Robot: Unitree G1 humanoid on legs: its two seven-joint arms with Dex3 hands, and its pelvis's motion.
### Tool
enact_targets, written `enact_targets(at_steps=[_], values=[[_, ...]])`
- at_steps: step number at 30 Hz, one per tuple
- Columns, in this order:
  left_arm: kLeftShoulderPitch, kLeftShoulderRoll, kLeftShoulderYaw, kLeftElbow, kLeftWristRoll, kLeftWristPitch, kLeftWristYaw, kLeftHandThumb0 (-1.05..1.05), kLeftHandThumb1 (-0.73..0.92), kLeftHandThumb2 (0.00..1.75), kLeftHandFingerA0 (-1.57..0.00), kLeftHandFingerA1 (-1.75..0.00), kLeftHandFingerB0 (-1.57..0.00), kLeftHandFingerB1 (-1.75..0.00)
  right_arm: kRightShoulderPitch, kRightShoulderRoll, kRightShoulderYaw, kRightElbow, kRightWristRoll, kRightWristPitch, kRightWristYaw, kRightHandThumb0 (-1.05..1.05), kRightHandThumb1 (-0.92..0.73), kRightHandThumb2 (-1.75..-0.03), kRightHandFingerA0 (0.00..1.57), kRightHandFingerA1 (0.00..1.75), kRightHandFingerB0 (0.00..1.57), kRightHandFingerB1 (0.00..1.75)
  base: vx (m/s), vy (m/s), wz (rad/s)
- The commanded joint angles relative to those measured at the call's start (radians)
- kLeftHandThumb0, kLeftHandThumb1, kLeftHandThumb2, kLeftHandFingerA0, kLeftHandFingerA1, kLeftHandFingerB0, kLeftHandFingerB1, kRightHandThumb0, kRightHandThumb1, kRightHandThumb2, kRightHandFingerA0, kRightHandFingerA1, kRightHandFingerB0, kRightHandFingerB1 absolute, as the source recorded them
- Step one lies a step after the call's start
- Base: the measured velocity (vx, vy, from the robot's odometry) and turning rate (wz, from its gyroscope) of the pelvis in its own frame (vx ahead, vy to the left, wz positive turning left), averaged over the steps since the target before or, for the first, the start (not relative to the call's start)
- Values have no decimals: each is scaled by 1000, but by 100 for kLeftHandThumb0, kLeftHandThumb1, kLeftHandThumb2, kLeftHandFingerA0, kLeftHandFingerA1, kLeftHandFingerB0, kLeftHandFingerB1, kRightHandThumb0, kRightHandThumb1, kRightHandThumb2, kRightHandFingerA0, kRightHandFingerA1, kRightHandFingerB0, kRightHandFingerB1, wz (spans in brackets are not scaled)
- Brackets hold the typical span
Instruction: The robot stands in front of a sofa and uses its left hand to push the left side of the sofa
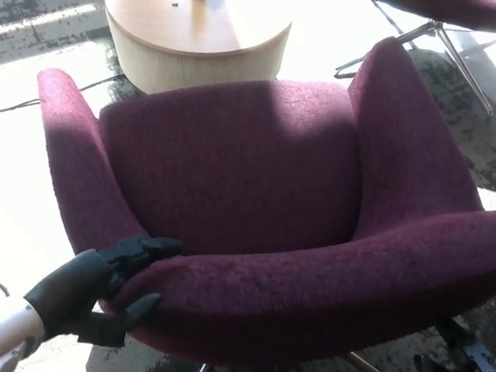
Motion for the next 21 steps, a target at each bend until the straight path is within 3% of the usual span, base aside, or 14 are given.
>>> enact_targets(at_steps=[1,4,5,15,16,19,20,21], values=[[83,-48,-124,-132,27,193,-92,-88,70,103,-3,-41,-12,-40,-32,1,6,-2,0,15,27,-83,-75,-80,47,41,37,38,0,0,0],[94,-54,-162,-220,5,256,-105,-84,66,103,0,-40,-17,-40,-37,-3,16,0,-14,18,17,-83,-76,-78,48,40,38,37,0,0,0],[97,-59,-170,-236,0,260,-106,-75,63,104,0,-42,-12,-39,-37,-4,17,-2,-15,21,15,-85,-76,-78,47,40,39,37,0,0,0],[54,-82,-242,-303,32,277,-91,-75,64,100,-3,-44,-9,-40,-54,-9,32,-2,-28,24,3,-77,-88,-67,51,35,45,34,0,0,0],[44,-98,-251,-298,25,281,-97,-39,54,108,-2,-48,-1,-47,-58,2,21,-2,-5,29,14,-72,-83,-66,54,39,50,35,0,0,0],[29,-124,-264,-288,16,288,-106,-39,54,108,-2,-48,-1,-47,-64,20,0,-2,29,37,34,-72,-83,-66,54,39,50,35,0,0,0],[17,-132,-271,-278,23,280,-106,-65,82,64,-21,-37,-23,-35,-69,23,-5,-5,38,51,36,-80,-72,-79,55,44,48,40,0,0,0],[-1,-143,-281,-264,33,267,-107,-65,82,64,-21,-37,-23,-35,-76,29,-12,-8,51,73,38,-80,-72,-79,55,44,48,40,0,0,0]])
